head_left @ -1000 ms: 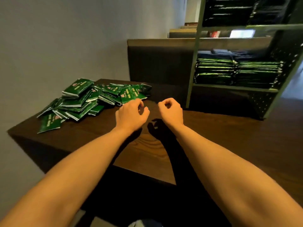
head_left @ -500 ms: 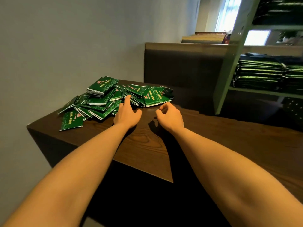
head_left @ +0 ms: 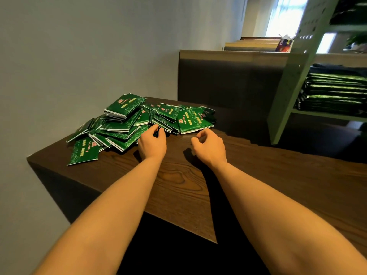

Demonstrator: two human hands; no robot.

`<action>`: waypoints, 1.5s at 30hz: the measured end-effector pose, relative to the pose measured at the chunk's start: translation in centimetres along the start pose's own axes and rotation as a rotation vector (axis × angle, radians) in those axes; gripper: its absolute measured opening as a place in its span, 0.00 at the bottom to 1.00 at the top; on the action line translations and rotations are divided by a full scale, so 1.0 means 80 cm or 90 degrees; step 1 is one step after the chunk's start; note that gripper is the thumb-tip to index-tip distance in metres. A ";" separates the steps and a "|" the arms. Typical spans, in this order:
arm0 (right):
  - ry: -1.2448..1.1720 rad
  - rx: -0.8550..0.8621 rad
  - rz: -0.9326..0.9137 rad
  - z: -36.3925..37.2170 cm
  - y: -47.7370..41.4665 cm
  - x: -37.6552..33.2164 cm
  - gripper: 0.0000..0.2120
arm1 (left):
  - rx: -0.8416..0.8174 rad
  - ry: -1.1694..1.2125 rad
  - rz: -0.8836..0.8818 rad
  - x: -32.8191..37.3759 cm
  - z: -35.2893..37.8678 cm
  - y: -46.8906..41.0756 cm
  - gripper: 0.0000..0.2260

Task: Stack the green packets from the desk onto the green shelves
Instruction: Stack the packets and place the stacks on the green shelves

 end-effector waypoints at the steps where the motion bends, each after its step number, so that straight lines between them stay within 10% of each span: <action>1: 0.002 -0.001 0.000 0.000 0.000 0.000 0.07 | 0.010 0.013 -0.004 0.000 -0.001 0.001 0.13; 11: 0.010 0.004 0.009 0.000 0.000 -0.001 0.08 | 0.082 0.134 -0.263 -0.007 0.005 -0.020 0.19; 30: -0.014 -0.091 -0.012 -0.014 0.041 -0.018 0.09 | 0.003 0.239 -0.220 0.029 -0.041 0.067 0.13; 40: -0.341 -0.384 0.284 -0.054 0.085 -0.001 0.32 | -0.186 0.179 0.104 0.111 -0.002 0.140 0.12; 45: -0.390 -0.307 0.317 -0.088 0.083 0.020 0.15 | -0.313 0.138 0.292 0.142 0.014 0.168 0.06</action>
Point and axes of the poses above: each hand's wrist, its own y-axis away from the middle knuckle, its own z-axis out of the palm, x = y × z, the point moved 5 cm from there along -y, towards the middle knuckle, and after that the axes turned 9 degrees about z, right-handed, at the moved point
